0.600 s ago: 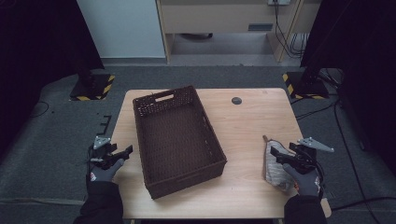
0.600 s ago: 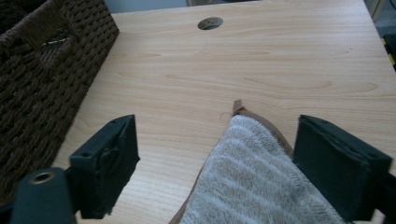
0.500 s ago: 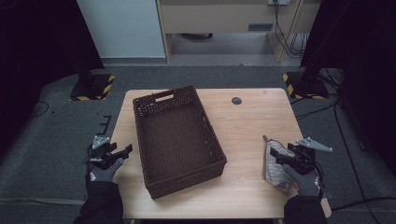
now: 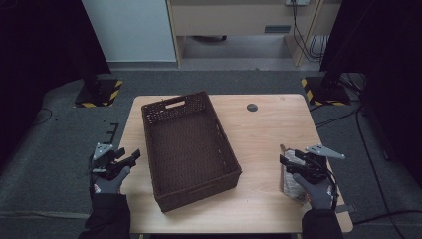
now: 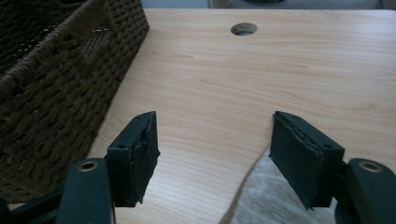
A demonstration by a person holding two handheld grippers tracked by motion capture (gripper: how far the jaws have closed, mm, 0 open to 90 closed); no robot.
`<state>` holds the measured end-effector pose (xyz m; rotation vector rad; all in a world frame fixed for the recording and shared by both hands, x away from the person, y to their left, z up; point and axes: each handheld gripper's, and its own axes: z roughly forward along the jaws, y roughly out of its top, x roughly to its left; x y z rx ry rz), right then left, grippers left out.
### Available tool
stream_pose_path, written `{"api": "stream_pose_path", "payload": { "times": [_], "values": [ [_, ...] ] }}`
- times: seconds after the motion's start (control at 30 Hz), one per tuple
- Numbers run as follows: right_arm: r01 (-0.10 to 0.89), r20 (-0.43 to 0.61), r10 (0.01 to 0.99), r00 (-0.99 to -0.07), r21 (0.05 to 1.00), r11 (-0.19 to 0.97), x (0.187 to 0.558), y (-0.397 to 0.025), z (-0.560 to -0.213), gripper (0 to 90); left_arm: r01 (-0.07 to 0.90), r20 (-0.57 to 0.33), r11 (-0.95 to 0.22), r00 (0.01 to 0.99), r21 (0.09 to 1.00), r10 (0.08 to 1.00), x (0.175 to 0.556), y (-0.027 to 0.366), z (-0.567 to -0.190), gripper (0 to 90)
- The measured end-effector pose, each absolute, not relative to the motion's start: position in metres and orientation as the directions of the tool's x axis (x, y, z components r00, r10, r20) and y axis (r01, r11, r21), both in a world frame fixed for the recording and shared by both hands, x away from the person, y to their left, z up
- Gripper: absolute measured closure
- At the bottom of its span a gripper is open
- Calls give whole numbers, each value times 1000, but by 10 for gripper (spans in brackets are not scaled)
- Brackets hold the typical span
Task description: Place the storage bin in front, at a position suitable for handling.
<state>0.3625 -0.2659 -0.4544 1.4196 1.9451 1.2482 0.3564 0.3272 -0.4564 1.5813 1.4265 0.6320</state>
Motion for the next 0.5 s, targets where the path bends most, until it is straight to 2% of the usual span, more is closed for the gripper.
{"api": "stream_pose_path", "payload": {
  "times": [0.5],
  "values": [
    [475,156,864,-479,874,105,362,-224,-435,382,473,-165,13,281,881,945,350,295,-441,342]
  ]
}}
